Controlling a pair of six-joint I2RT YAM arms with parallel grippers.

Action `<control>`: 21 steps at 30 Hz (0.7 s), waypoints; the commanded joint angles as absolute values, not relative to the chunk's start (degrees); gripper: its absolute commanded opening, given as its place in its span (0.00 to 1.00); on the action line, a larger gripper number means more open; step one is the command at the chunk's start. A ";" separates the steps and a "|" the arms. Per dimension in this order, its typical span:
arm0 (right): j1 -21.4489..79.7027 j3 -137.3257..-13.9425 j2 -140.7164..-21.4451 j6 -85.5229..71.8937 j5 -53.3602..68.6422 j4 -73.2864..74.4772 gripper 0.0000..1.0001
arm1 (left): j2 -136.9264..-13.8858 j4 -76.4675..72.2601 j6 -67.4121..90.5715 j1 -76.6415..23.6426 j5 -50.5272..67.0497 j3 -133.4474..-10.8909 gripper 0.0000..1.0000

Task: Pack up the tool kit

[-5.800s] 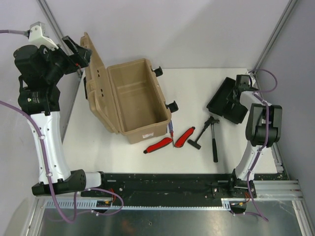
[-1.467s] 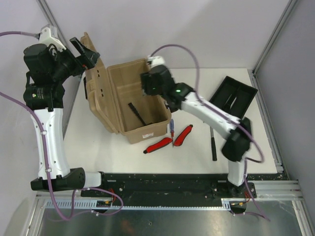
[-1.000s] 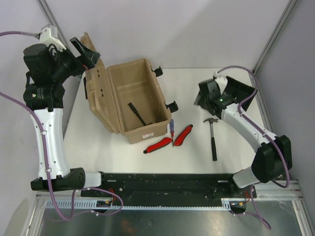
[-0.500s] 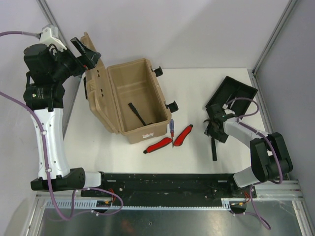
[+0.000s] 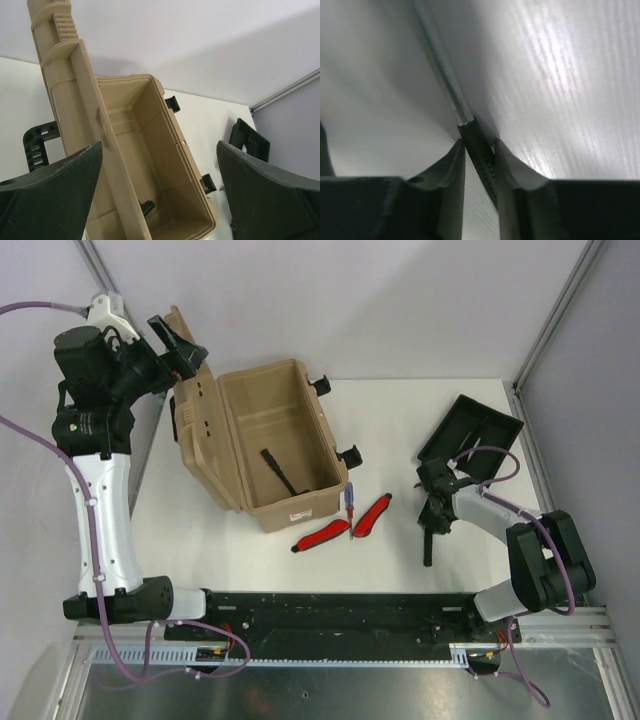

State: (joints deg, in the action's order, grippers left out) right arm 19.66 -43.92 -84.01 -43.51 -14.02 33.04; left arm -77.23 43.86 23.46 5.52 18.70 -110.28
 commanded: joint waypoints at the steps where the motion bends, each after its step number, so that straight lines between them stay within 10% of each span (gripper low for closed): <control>1: 21.84 -42.19 -85.86 -45.79 -12.07 33.42 0.18 | -77.81 42.76 22.62 5.06 20.38 -112.84 1.00; 5: 22.50 -42.53 -84.79 -45.92 -12.92 33.69 0.01 | -77.81 42.93 22.66 5.10 20.43 -112.34 0.99; 21: 25.43 -54.57 -56.82 -45.06 -9.19 32.58 0.00 | -77.51 42.81 25.16 3.56 20.39 -111.99 0.99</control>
State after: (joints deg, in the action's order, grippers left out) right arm 25.43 -49.80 -62.26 -44.84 -11.57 38.33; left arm -78.39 43.88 24.08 4.91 19.90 -110.39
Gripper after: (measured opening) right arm 0.091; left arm 0.994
